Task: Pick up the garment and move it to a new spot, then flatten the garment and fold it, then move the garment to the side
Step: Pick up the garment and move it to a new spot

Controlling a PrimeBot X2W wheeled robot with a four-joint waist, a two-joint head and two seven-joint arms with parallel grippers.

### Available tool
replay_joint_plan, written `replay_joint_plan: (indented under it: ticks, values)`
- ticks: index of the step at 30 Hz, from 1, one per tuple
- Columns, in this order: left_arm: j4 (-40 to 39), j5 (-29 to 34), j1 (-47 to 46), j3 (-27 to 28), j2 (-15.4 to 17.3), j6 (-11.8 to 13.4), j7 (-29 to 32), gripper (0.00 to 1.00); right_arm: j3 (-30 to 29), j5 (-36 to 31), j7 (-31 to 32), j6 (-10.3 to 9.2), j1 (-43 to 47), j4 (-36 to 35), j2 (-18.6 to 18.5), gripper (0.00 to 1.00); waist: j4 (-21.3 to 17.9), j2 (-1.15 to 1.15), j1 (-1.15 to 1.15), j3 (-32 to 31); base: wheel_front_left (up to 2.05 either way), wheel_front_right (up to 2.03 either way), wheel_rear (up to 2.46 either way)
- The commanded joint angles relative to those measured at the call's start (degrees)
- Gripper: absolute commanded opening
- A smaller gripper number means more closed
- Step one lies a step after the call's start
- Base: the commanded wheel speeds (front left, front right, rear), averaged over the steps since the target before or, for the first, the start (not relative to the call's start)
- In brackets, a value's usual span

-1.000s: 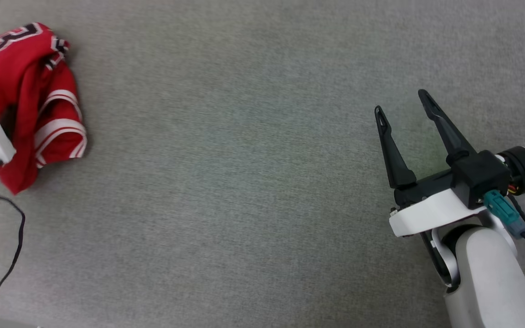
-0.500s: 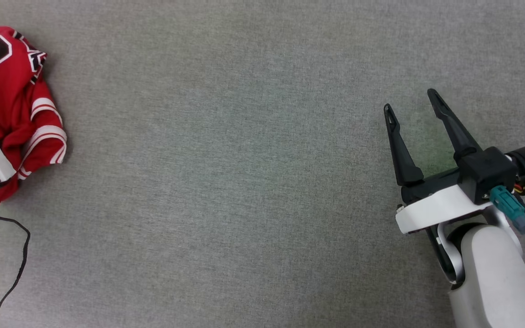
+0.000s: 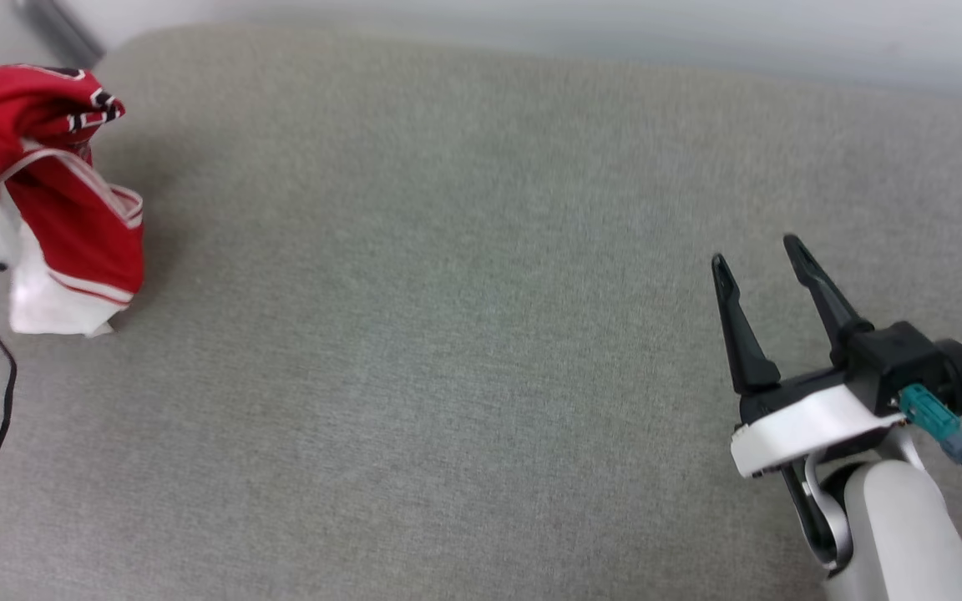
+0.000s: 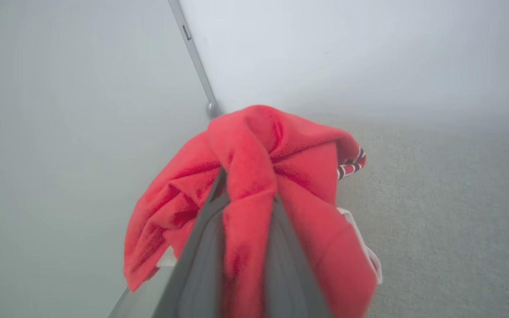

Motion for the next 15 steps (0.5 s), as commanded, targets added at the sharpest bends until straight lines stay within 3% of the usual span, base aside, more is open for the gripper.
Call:
replay_joint_plan:
  ticks: [1, 8, 15]
  values:
    - [-0.3, 1.1, -1.2, -0.7, -0.6, 0.4, -1.7, 0.0, -0.3, 0.1, -0.3, -0.04, 1.1, 0.3, 0.0, 1.0, 0.7, 0.0, 0.0, -4.2, 0.0, 0.0, 0.0]
    - [-1.8, 4.4, -2.6, -4.4, -6.4, 1.6, -10.5, 0.0, -1.8, 2.7, -0.7, -0.04, 5.5, 1.2, 0.0, 1.0, -0.9, 0.0, 0.0, -10.9, 0.0, 0.0, 0.0]
    - [-5.9, 4.0, 0.1, -6.7, -13.1, 0.8, -12.8, 0.0, -2.5, 3.7, 0.1, -0.04, 8.9, 0.1, 0.0, 1.0, -6.1, 0.0, 0.0, -14.9, 0.0, 0.0, 0.0]
